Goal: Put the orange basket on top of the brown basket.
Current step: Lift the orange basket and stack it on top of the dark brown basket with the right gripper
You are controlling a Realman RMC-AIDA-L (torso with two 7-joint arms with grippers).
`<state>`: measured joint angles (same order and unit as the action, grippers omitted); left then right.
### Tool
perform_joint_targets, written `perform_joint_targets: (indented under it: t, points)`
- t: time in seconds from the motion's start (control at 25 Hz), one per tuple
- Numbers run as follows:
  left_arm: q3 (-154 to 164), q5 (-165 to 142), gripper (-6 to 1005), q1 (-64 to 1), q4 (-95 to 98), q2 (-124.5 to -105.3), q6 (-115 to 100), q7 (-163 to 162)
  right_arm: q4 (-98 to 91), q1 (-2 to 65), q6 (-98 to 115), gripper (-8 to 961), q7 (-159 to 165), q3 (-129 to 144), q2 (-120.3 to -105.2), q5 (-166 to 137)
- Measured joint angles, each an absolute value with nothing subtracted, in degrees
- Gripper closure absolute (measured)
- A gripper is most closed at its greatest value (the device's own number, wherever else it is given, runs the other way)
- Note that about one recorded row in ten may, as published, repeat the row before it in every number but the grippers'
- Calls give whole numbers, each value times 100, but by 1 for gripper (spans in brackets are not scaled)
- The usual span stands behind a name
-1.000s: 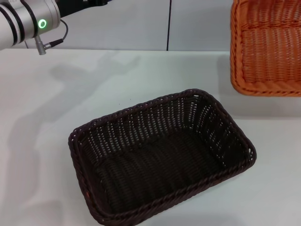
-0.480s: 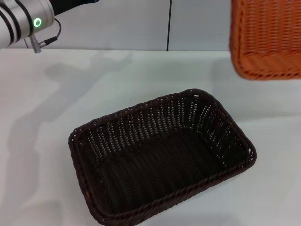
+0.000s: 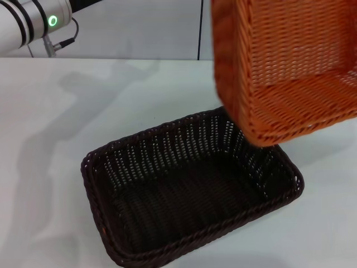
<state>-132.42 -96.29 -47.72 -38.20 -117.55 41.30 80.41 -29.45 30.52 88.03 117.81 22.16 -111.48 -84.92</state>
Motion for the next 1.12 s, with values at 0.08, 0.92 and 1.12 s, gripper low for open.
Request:
perform_joint_targets:
  t: [0.08, 0.92, 1.12]
  points:
    - [-13244, -9624, 133, -4799, -3809, -11757, 4077, 8042, -2881, 3077, 8824, 697, 11747, 2260, -11200, -8492]
    - [-13202, -9625, 133, -4878, -3631, -11755, 4043, 8165, -2140, 2878, 8736, 694, 10255, 3826, -11815, -8628]
    - [-13201, -9625, 134, -4883, -3557, -11758, 4030, 8165, -2111, 2788, 8627, 693, 10256, 3835, -11827, -9002]
